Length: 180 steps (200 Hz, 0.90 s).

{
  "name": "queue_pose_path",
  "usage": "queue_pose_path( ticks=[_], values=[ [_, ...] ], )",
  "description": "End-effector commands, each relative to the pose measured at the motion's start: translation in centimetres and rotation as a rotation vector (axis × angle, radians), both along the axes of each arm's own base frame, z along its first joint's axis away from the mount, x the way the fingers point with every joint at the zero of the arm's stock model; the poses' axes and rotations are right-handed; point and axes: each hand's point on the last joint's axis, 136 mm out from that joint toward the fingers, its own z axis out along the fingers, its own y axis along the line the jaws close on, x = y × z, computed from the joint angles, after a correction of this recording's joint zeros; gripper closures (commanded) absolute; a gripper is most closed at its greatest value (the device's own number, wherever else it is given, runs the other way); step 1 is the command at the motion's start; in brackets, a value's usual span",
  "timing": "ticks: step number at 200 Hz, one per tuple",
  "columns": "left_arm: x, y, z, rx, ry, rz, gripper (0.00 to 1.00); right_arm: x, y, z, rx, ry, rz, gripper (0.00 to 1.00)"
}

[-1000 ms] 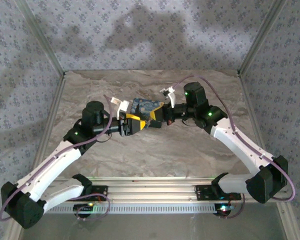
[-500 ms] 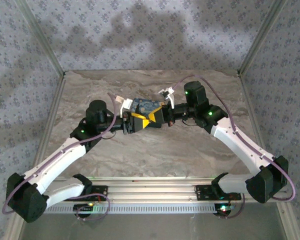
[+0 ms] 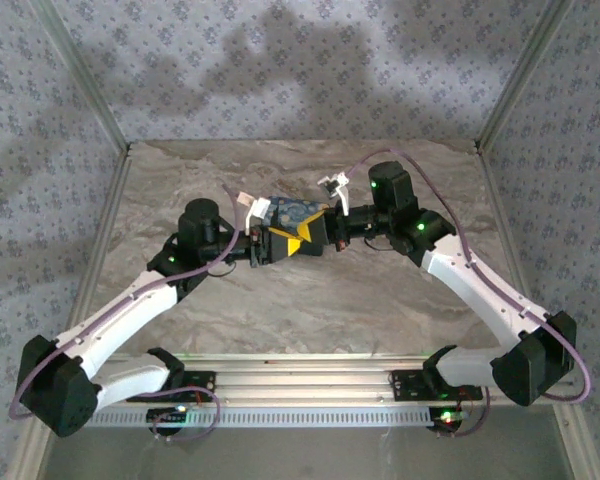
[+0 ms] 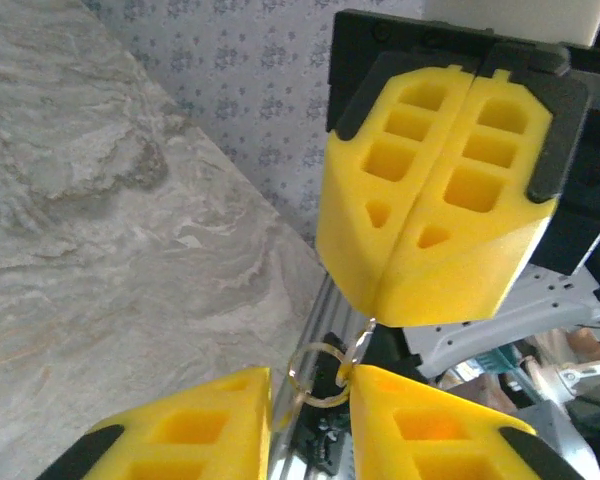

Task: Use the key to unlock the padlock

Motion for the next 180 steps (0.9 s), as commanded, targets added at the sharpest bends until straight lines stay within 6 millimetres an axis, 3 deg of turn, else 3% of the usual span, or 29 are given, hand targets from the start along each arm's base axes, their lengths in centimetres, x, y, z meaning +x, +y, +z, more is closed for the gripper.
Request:
queue_pose_path(
  ticks=[1, 5, 17, 20, 25, 61, 72, 99, 141, 165, 180],
  values=[
    [-0.3, -0.5, 1.9, -0.034, -0.043, -0.035, 0.94, 0.0, 0.2, 1.6, 0.037, -0.024, 0.007, 1.00],
    [-0.3, -0.5, 2.0, -0.034, -0.046, -0.035, 1.00, 0.1, 0.3, 1.5, 0.037, -0.022, 0.005, 1.00],
    [-0.2, -0.4, 1.9, -0.030, -0.050, -0.023, 1.00, 0.3, 0.2, 1.5, 0.033, -0.019, -0.010, 1.00],
    [-0.2, -0.3, 1.9, -0.028, -0.051, -0.021, 1.00, 0.2, 0.1, 0.3, 0.016, 0.006, -0.016, 1.00],
    [-0.2, -0.2, 1.9, -0.026, -0.054, -0.014, 1.00, 0.4, 0.0, 0.2, 0.011, 0.008, -0.030, 1.00],
    [0.5, 0.5, 1.0, 0.011, -0.042, 0.054, 1.00, 2.1, -1.5, 0.7, 0.010, 0.024, -0.176, 0.56],
    [0.8, 0.9, 0.7, 0.019, -0.032, 0.079, 1.00, 2.7, -2.2, 1.1, 0.028, 0.034, -0.222, 0.50],
    [1.1, 1.3, 0.6, 0.009, -0.015, 0.102, 1.00, 3.0, -2.6, 1.9, 0.110, 0.065, -0.256, 0.47],
    [0.7, 1.1, 1.3, -0.027, -0.022, 0.081, 1.00, 3.2, -1.4, -0.3, 0.135, 0.141, -0.250, 0.46],
    [0.3, 1.1, 1.5, -0.033, -0.022, 0.056, 1.00, 3.0, -0.3, -0.3, 0.167, 0.185, -0.220, 0.46],
    [0.1, 1.1, 1.6, -0.036, -0.025, 0.048, 1.00, 2.7, 0.2, -0.1, 0.168, 0.184, -0.196, 0.51]
  ],
)
